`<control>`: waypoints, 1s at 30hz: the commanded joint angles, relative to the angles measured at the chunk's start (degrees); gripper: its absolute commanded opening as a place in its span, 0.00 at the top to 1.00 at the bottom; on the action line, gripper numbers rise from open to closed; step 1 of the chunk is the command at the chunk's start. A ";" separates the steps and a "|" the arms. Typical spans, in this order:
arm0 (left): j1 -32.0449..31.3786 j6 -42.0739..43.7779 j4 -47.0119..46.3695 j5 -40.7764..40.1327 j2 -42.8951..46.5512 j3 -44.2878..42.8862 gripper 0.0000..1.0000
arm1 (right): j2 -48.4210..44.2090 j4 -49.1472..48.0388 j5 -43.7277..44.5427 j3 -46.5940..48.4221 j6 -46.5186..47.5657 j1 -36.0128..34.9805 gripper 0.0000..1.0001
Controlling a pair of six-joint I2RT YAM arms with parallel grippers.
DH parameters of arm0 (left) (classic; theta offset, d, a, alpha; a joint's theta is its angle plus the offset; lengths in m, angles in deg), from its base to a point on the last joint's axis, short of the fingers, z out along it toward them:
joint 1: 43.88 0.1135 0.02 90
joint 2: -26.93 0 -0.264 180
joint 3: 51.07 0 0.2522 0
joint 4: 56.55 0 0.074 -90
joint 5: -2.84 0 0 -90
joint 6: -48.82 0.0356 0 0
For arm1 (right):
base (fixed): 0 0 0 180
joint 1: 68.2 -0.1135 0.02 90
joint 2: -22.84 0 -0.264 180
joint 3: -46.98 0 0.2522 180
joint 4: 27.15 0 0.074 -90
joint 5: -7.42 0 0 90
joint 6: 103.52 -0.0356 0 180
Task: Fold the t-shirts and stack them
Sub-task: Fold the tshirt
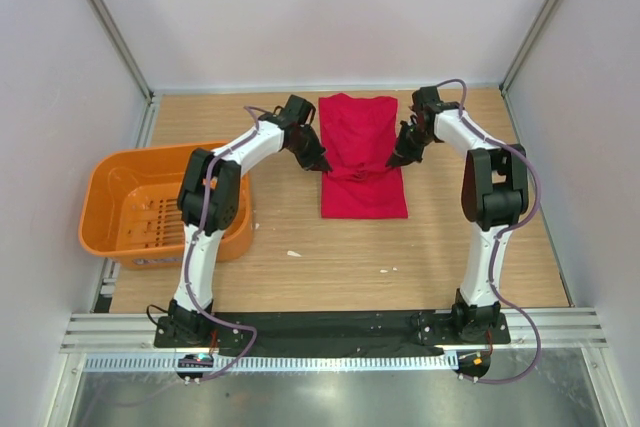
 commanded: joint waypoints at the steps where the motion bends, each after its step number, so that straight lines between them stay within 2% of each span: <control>1: 0.68 1.38 0.46 1.47 -0.95 -3.40 0.99 | -0.17 -0.02 -0.70 2.74 0.35 0.54 0.99; 17: 1.56 2.96 3.98 1.91 -5.25 -9.03 0.97 | 1.23 -0.28 -2.02 4.41 -0.62 2.30 0.99; 20: 1.82 4.80 6.43 0.34 -6.30 -11.66 0.90 | 1.67 -2.12 -2.89 4.33 -1.50 4.31 0.96; 23: 2.00 11.65 14.40 -8.52 -7.79 -20.52 0.70 | 2.63 -9.76 -3.17 2.92 0.42 6.95 0.82; 24: 2.09 13.14 16.44 -9.94 -7.98 -25.25 0.64 | 3.42 -8.12 -2.90 5.44 1.91 8.87 0.70; 25: 2.09 14.81 18.29 -12.47 -7.98 -27.47 0.61 | 4.04 -6.71 -3.16 6.95 3.58 9.41 0.68; 26: 2.09 17.44 21.00 -13.46 -6.50 -28.62 0.57 | 3.35 -5.57 -3.85 8.18 5.60 9.68 0.61; 27: 2.00 18.68 21.55 -14.16 -4.83 -28.72 0.56 | 2.04 -5.30 -4.04 7.41 5.88 9.59 0.58; 29: 1.65 20.18 19.04 -15.13 -0.70 -22.77 0.55 | -4.09 -6.69 -3.95 4.26 4.84 9.42 0.50; 30: 1.39 20.45 16.92 -14.27 4.36 -18.66 0.56 | -6.13 -8.79 -4.73 0.41 4.48 8.98 0.35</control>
